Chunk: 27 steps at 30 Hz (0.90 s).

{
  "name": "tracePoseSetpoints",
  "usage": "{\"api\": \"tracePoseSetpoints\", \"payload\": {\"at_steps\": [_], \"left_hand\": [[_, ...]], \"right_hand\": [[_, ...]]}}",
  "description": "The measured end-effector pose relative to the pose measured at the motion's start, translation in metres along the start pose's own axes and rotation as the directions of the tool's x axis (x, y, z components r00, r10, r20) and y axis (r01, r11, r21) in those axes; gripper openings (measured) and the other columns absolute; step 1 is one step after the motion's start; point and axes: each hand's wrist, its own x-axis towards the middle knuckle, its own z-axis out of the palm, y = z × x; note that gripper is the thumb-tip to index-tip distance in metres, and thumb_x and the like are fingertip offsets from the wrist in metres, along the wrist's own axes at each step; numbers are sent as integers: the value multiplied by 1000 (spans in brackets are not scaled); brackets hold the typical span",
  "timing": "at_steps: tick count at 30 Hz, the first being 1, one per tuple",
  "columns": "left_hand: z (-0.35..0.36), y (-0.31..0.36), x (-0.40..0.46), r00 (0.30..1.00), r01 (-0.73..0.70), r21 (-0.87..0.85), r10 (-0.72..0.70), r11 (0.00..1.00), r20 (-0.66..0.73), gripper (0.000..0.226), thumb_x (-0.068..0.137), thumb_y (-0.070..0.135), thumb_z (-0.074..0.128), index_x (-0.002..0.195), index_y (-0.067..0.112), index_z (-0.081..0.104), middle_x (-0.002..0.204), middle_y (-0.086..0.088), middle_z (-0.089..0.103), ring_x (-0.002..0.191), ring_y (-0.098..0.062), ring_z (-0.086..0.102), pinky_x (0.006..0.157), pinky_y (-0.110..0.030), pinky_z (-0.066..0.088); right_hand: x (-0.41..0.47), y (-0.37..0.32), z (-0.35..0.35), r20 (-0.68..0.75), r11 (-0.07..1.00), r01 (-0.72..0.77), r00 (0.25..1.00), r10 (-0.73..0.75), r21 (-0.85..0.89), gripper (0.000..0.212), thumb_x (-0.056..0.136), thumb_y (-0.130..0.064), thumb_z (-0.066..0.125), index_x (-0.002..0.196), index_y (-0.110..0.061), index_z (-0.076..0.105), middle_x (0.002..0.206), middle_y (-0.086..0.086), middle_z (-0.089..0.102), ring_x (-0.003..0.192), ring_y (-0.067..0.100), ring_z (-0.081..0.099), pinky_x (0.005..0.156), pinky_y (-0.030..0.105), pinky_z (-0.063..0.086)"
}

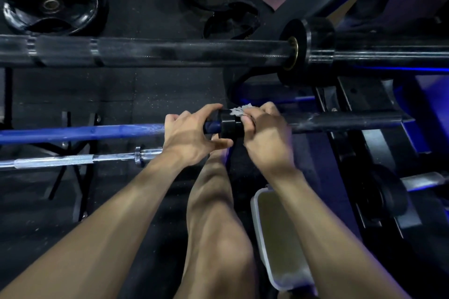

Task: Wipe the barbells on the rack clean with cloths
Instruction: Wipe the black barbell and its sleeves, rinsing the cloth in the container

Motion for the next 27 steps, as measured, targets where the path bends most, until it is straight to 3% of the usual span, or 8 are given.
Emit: {"api": "tracePoseSetpoints", "payload": {"at_steps": [5,8,12,16,18,20,23,27], "left_hand": [[-2,2,-2,999,17,43,-18,999,32,87,68,82,68,143,46,45,88,21,53,113,-13,50,88,-28,19],[-2,3,-2,1000,9,43,-11,999,26,79,69,82,66,138,47,51,98,19,63,110,-13,50,86,-29,19],[0,2,-1,1000,-4,60,4,998,8,79,70,82,66,139,47,50,109,17,68,108,-13,51,88,-32,25],[1,3,1,1000,-1,77,0,997,13,85,69,84,66,143,47,46,115,16,68,112,-13,52,89,-30,25],[-1,1,0,1000,2,60,-4,998,30,87,67,84,66,142,47,45,112,16,68,112,-13,52,91,-29,24],[-1,-1,-1,999,-18,30,17,999,40,87,65,86,64,141,48,45,108,18,66,111,-12,52,93,-29,23],[-2,-6,1,996,-25,-75,31,997,79,93,60,96,39,141,49,45,112,23,66,114,-9,51,94,-26,18],[0,-8,3,999,-14,-125,20,992,44,86,66,92,27,139,51,46,113,21,68,113,-7,50,93,-26,16]], "right_hand": [[14,64,-44,-94,971,-185,981,172,-151,25,99,-22,56,115,-13,74,107,16,64,91,38,65,79,37,50],[10,66,-35,-175,930,-320,941,290,-183,27,101,-24,53,117,-13,72,109,15,62,91,36,64,77,36,45],[-6,8,17,-146,987,-121,980,135,102,21,95,-16,57,103,-3,71,96,17,63,83,32,63,78,40,50],[-13,-4,9,-84,995,19,996,-11,96,25,98,-20,55,111,-10,73,98,12,61,79,27,62,71,35,49],[-3,23,-10,-31,1000,-5,1000,5,-13,31,98,-24,49,113,-12,73,101,16,61,85,32,63,73,37,50],[8,63,-36,-45,979,-152,988,147,-138,35,98,-26,48,118,-14,73,109,18,61,91,41,63,78,41,50],[9,86,-58,-131,897,-371,928,348,-240,29,100,-25,55,125,-21,71,121,15,54,95,42,62,83,43,49],[-3,45,-21,-179,984,-133,978,111,-117,24,86,-28,56,95,-11,71,105,14,52,88,35,59,73,36,36]]}}
